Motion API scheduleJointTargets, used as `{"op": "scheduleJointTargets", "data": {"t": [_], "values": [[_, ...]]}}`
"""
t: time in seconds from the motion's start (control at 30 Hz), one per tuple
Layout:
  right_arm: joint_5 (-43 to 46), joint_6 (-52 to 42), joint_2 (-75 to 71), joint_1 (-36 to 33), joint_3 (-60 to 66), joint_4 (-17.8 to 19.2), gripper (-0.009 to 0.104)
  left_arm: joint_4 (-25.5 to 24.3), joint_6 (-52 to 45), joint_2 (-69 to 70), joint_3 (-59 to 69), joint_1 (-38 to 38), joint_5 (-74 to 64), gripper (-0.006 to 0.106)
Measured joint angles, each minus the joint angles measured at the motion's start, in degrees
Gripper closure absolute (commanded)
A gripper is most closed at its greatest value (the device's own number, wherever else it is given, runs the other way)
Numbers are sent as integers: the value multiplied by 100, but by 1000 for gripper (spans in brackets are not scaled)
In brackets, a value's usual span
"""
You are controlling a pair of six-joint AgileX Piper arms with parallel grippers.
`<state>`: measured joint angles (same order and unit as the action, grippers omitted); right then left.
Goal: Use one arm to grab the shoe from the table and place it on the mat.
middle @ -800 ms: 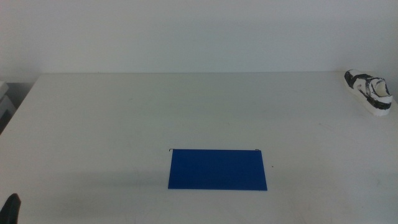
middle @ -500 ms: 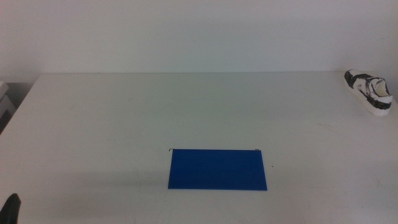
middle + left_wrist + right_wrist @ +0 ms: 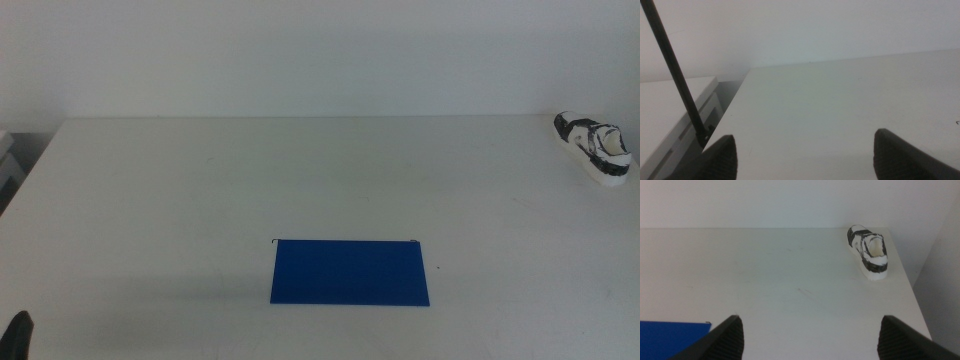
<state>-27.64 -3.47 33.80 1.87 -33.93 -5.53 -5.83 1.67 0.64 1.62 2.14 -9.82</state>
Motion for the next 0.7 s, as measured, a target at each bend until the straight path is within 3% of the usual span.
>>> {"op": "scheduleJointTargets", "data": {"t": [0.7], "values": [[-2933,54,3901,49,-4700,353,5,0,0,0,0,0,0,7]]}}
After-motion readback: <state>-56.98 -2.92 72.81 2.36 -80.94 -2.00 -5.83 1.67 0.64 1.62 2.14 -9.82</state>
